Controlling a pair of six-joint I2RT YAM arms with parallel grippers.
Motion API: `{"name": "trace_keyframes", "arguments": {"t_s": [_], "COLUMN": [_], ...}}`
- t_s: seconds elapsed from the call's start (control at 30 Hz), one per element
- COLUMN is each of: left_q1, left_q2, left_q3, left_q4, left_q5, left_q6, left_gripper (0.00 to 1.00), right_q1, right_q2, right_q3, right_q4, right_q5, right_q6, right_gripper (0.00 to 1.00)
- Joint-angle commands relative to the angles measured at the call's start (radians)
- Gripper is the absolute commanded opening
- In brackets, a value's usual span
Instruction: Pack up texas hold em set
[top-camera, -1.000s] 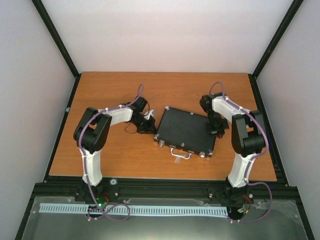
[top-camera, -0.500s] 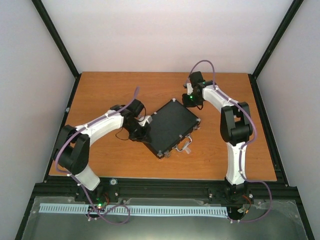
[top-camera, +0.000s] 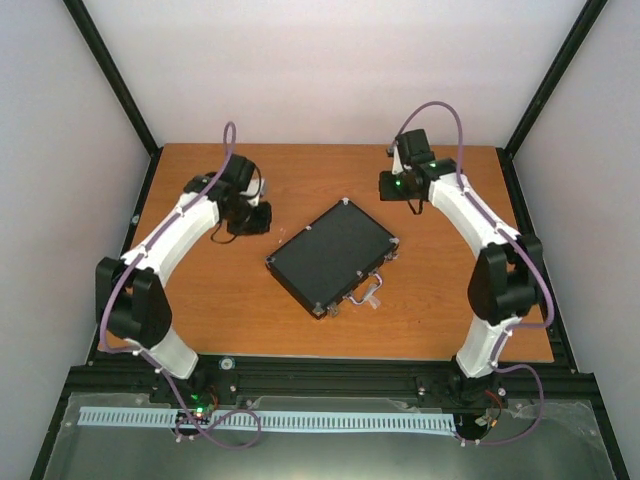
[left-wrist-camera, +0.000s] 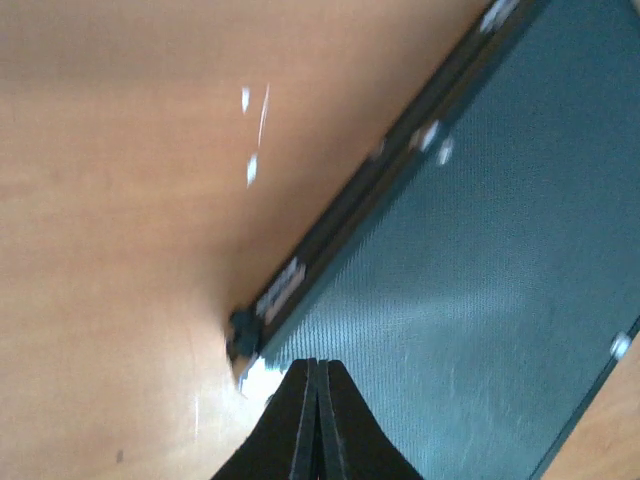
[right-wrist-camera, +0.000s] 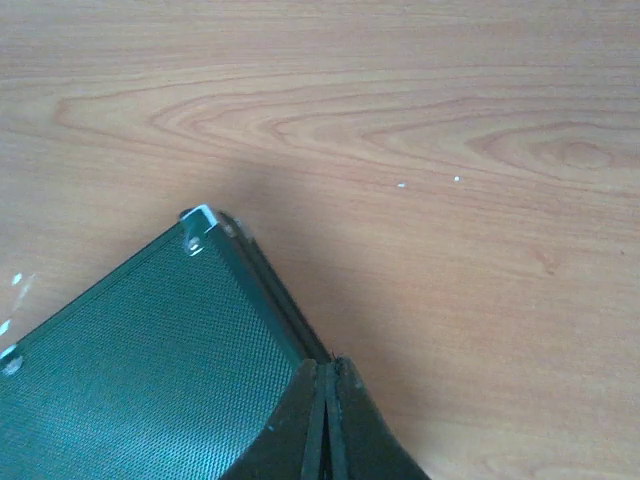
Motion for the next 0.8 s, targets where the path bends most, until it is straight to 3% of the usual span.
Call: {"name": "trace_keyframes", "arguments": {"t_s": [0.0, 0.27, 0.43, 0.63, 0.77], "left_q1": [0.026, 0.027, 0.027, 0.027, 0.027], "left_q2": [0.134, 0.371, 0.452, 0.460, 0.452], "left_q3": [0.135, 0.190, 0.152, 0.057, 0.002], "left_q4": [0.067, 0.192, 0.256, 0.336, 0.388], "left_q5": [0.016, 0.084, 0.162, 0.221, 0.230], "left_q6": [0.029, 0.031, 0.000, -0.041, -0.072], "left_gripper": [0.01, 0.01, 0.01, 0.01, 0.01], "right_q1": [0.014, 0.181, 0.336, 0.509, 0.519], "right_q2": [-0.125, -0.430, -0.594, -0.561, -0.480], "right_q3": [-0.121, -0.537, -0.696, -0.809, -0.877], "right_q4": [-0.044, -0.027, 0.007, 0.129, 0.288], "right_q5": [-0.022, -0.141, -0.206, -0.253, -0.307], "right_q6": [0.025, 0.137, 0.268, 0.354, 0.420], "right_gripper": [0.04, 0.03, 0.03, 0.03, 0.03]}}
